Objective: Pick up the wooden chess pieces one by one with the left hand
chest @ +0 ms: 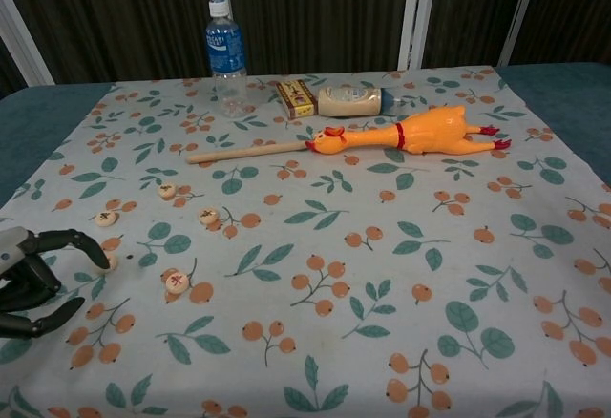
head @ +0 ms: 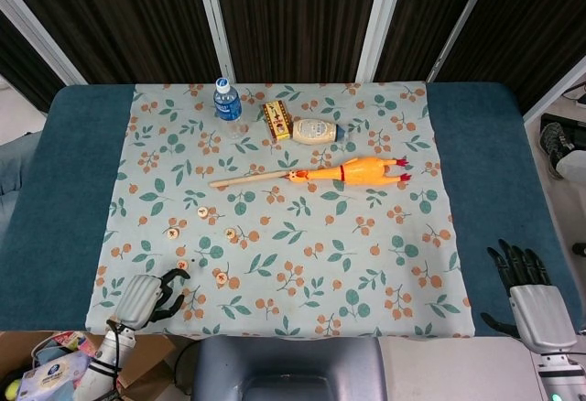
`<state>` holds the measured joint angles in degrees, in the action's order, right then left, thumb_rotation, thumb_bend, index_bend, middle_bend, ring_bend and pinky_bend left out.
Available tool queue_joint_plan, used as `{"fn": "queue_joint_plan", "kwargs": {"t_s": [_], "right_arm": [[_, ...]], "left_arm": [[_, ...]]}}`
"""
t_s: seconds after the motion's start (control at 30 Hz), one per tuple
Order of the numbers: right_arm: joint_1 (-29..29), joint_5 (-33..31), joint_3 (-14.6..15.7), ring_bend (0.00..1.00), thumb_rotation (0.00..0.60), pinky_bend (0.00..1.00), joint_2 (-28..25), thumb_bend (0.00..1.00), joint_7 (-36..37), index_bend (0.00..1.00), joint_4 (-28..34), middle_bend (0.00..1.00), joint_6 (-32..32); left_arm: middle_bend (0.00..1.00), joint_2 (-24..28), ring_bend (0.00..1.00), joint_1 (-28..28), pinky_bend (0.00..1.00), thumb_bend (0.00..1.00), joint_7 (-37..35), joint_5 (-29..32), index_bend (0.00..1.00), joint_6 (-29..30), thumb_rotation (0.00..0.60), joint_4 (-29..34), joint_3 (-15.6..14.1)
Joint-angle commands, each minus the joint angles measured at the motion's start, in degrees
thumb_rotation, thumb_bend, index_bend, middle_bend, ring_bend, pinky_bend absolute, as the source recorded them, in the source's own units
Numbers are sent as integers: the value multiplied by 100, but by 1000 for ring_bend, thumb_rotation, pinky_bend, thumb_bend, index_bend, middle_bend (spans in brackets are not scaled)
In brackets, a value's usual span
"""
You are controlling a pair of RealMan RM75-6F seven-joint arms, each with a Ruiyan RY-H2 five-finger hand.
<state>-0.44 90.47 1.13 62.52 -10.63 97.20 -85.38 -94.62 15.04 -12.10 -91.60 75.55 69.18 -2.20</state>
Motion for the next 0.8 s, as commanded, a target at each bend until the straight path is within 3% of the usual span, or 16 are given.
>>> {"fn": "queue_joint_plan", "kwargs": {"t_s": [0.03,0.8], "right_arm": [[1,-1,0,0,600,0,1,133,1,0,0,0,-1],[1,-1,3,0,600,0,-34,133,84,0,13,0,-25]], "left_arm": [[1000,-153,1000,75,1000,428,140,105,372,-146,600,-21,59],[1000,-994,1000,405,1000,412,710,364,379,-436,600,-328,343]]}}
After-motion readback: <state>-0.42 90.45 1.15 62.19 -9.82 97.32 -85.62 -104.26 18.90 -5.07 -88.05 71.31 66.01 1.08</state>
